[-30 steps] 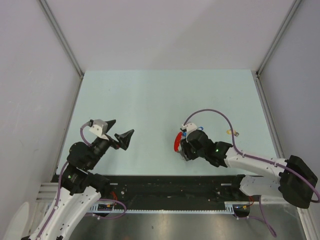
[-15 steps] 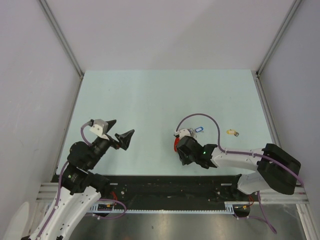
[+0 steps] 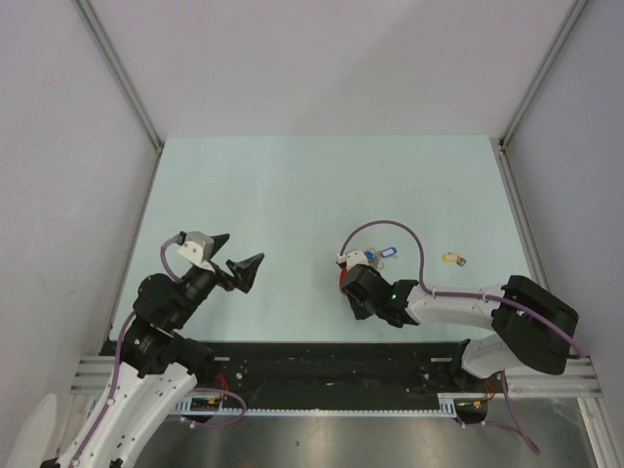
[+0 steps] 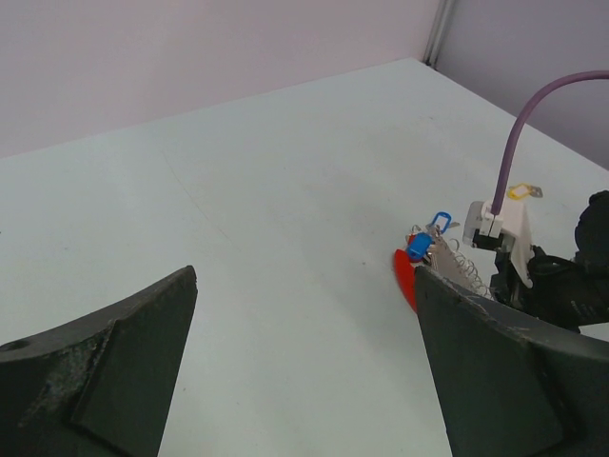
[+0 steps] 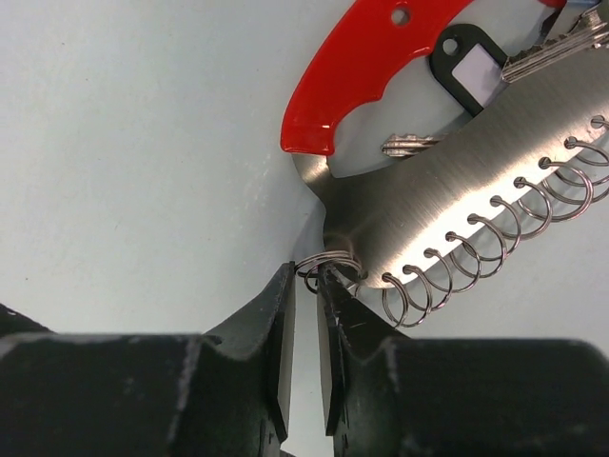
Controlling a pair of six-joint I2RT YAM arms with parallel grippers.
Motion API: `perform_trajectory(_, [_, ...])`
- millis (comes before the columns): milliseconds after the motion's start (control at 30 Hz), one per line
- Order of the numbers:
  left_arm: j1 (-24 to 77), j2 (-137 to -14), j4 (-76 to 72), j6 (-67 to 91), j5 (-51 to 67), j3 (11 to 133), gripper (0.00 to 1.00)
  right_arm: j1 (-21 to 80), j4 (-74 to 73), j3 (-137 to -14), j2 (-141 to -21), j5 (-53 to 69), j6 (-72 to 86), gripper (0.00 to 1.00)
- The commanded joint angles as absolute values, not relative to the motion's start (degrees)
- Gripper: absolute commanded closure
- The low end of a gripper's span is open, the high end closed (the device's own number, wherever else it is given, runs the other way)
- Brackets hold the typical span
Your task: Put the keys on the keyring
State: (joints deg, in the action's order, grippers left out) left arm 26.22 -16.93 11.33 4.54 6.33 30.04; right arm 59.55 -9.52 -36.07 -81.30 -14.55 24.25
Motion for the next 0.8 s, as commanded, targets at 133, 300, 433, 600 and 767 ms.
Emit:
perform_trajectory(133, [25.66,-18.89,9.93,4.66,8.96,30.67,0.00,56.96,-11.77,-36.56,-76.03,-9.76,23.03,0.80])
perform_trajectory(300, [25.66,-19.07,9.93,4.66,9.58,30.67,0.00,55.46,-12.39,-36.56,-77.08,-8.00,21.71,0.89])
perform_trajectory(433, [25.66,-19.25,9.84,4.66,9.75,30.59,0.00,55.20,-12.22,-36.48,-77.96,-6.33,21.62,0.88])
perform_trajectory(600, [25.58,-19.42,9.84,4.66,10.11,30.67,0.00,55.55,-12.92,-36.47,-78.57,-8.17,21.88,0.80])
perform_trajectory(767, [25.58,-19.34,9.84,4.66,10.28,30.76,0.00,55.63,-11.87,-36.30,-80.24,-8.53,21.53,0.79])
